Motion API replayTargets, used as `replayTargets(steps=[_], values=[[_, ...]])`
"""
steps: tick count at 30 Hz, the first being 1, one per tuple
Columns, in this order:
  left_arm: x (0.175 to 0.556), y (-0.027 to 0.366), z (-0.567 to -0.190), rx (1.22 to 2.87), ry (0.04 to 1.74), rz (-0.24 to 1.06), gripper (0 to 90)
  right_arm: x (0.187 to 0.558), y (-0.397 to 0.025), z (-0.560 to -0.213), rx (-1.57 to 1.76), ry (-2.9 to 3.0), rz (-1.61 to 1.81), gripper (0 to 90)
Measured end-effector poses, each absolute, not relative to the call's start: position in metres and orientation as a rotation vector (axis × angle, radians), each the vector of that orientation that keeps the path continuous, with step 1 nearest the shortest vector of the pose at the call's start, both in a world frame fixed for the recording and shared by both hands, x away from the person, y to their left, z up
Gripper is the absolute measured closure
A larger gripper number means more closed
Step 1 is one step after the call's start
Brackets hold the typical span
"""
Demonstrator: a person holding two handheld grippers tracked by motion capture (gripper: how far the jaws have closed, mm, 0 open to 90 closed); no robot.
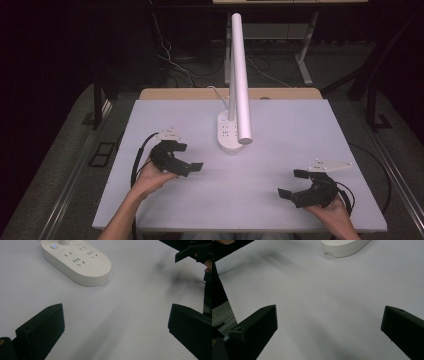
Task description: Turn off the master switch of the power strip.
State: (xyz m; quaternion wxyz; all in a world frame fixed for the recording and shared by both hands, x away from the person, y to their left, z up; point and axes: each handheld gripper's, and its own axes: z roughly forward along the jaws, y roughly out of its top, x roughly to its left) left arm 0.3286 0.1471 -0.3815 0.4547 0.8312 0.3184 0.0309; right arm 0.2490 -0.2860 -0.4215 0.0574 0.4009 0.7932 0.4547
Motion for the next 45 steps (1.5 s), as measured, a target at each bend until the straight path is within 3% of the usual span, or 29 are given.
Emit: replayTargets(steps=[45], values=[[0.394,0.132,-0.353,2.133,0.786,0.125,0.0,0.249,-0.287,-0.422,1.22,2.412,1.359,0.0]])
